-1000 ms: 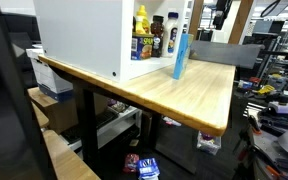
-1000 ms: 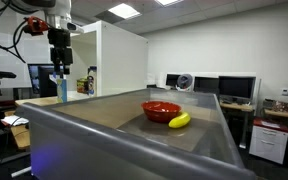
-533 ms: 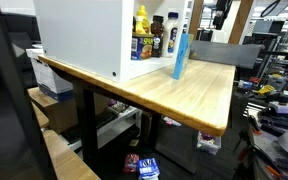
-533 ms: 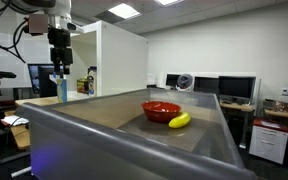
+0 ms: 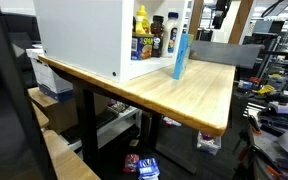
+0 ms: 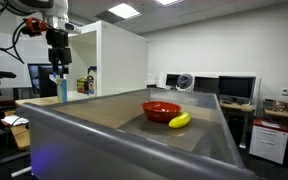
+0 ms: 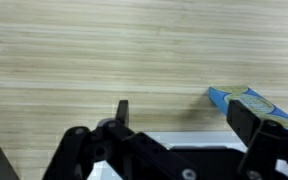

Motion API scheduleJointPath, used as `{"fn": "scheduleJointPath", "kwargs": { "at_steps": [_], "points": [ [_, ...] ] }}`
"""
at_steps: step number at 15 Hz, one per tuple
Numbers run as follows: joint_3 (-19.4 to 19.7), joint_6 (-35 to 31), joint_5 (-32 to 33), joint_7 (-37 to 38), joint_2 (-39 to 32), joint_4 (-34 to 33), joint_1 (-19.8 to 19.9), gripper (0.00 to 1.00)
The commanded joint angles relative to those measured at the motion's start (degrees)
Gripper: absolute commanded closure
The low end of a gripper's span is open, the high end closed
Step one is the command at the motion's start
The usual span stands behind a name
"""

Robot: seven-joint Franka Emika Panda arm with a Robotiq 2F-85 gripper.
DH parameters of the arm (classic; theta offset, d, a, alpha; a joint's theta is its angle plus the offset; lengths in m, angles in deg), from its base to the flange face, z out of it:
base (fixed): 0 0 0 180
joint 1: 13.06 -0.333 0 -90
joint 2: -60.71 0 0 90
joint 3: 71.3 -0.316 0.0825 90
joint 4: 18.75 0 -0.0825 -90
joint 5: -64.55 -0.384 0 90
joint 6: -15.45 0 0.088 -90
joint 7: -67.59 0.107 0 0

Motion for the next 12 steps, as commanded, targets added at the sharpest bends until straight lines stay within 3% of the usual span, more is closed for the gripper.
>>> {"fn": "scheduleJointPath", "kwargs": {
  "at_steps": [1, 12],
  "points": [
    [-3.1, -1.5, 2.5, 4.1, -0.3, -0.4, 0.0, 0.0],
    [-7.8, -3.4, 5.0, 8.6, -1.3, -1.1, -1.1, 0.0]
  ]
}}
